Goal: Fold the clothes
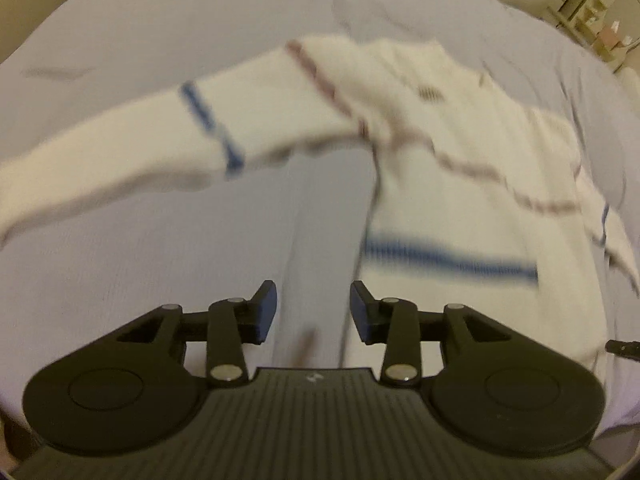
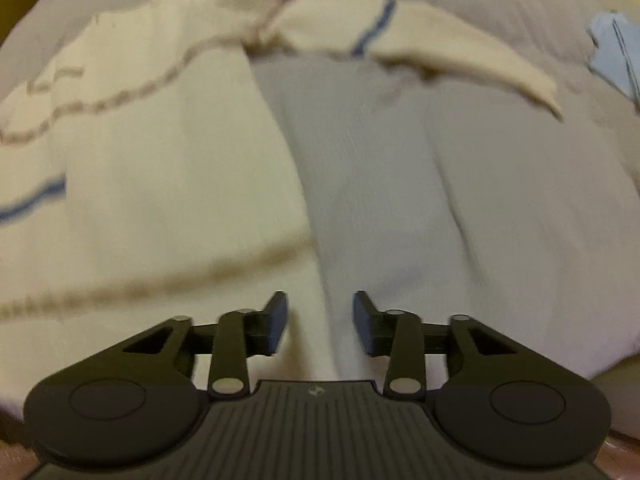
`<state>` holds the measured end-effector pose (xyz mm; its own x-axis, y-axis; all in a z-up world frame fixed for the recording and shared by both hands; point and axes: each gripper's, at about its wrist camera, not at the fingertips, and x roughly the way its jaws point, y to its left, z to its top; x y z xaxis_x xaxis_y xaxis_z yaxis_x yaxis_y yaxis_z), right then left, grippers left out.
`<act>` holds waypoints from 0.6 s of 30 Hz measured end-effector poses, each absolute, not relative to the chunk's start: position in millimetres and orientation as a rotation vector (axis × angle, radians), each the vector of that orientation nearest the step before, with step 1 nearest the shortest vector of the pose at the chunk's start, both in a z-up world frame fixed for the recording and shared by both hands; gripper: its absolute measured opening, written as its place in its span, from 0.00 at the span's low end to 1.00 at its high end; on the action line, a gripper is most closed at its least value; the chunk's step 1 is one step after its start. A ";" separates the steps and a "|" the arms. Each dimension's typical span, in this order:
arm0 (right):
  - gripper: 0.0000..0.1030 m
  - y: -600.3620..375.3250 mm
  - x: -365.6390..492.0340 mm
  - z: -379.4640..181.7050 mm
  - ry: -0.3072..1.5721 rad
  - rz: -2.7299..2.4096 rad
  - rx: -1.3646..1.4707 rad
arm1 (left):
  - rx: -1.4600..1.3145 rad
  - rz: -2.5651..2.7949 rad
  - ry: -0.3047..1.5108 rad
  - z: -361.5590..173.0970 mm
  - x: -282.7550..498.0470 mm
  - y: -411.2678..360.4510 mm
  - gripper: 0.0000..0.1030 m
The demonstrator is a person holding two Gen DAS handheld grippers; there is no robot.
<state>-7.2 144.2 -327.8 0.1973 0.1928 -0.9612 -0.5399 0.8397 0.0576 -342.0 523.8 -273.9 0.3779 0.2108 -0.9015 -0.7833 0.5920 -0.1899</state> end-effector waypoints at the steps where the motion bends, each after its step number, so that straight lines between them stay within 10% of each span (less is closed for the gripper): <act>1: 0.50 154.4 1.6 -329.7 1.281 0.511 -0.280 | -0.680 0.694 0.980 -275.7 -330.9 542.1 0.40; 15: 0.57 299.2 108.9 -344.6 1.248 0.410 0.011 | -0.495 0.411 0.998 -308.9 -144.1 754.2 0.69; 17: 0.61 299.7 114.6 -348.0 1.250 0.391 0.001 | -0.500 0.337 1.040 -327.7 -119.0 764.4 0.40; 18: 0.61 299.8 117.3 -349.7 1.252 0.382 -0.005 | -0.454 0.334 1.066 -336.6 -110.7 762.8 0.06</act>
<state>117.3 299.8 -349.7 0.2589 0.2789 -0.9248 -0.2846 0.9369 0.2029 -110.7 762.8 -336.6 0.4486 0.0445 -0.8926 -0.4726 0.8595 -0.1947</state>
